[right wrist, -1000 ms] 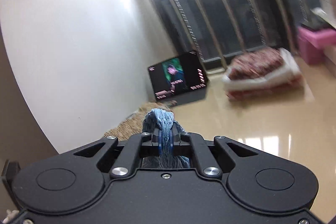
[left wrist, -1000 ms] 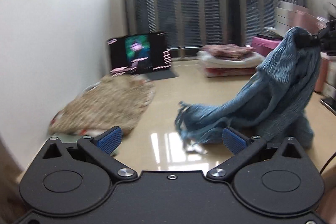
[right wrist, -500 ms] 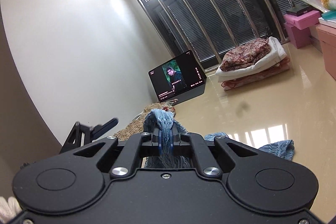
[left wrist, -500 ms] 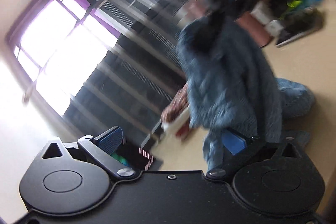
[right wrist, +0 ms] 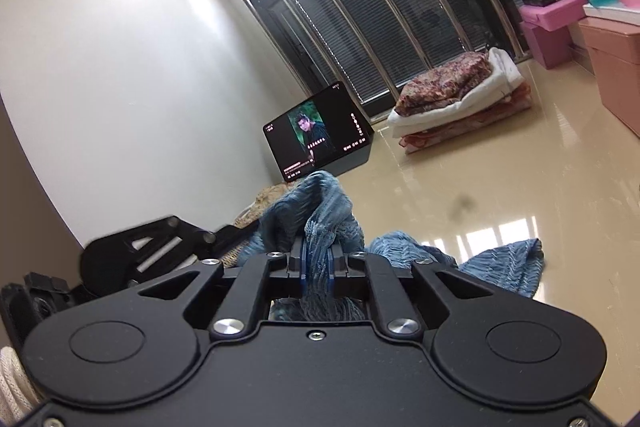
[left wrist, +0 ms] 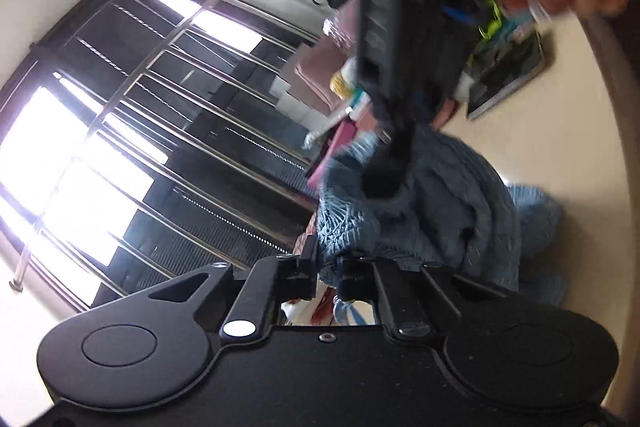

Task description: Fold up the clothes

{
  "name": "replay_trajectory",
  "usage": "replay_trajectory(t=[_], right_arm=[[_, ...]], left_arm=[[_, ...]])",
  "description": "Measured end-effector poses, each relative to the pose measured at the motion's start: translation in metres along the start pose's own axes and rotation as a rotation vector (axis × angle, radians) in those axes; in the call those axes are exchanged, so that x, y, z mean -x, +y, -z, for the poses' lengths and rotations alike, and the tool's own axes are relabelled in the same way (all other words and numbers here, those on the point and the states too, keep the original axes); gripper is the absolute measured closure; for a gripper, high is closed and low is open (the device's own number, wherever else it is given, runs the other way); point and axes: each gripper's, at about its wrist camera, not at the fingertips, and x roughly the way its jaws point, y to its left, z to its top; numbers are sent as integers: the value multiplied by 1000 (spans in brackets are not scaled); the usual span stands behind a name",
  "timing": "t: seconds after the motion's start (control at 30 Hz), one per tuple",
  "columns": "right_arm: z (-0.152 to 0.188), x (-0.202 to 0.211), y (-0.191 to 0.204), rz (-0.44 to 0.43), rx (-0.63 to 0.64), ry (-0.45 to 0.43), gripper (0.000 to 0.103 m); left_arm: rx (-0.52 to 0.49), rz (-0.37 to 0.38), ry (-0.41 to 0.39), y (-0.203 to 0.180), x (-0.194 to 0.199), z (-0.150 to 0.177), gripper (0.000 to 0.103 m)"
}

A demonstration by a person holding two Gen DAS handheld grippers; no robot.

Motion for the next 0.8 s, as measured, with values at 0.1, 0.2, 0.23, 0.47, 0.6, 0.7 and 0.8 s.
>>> replay_trajectory(t=[0.1,0.2,0.23,0.47,0.6,0.7,0.8], right_arm=[[5,0,-2,34,8,-5,92],[1,1,2,107,51,-41,95],[-7,2,6,135,80,-61,96],[-137,7,90,213,436,-335,96],[-215,-37,152,166,617,-319,96],[-226,-96,189,103,716,-173,96],[-182,-164,205,7,785,20,95]], left_arm=[[26,-20,-11,2,5,-2,96],[55,-34,-4,15,6,-9,96],[66,-49,-5,24,4,-14,96],[366,-259,-86,151,-10,-83,97],[617,-351,-30,221,-5,-76,97],[747,-396,98,233,7,-28,97],[850,-402,279,207,26,39,97]])
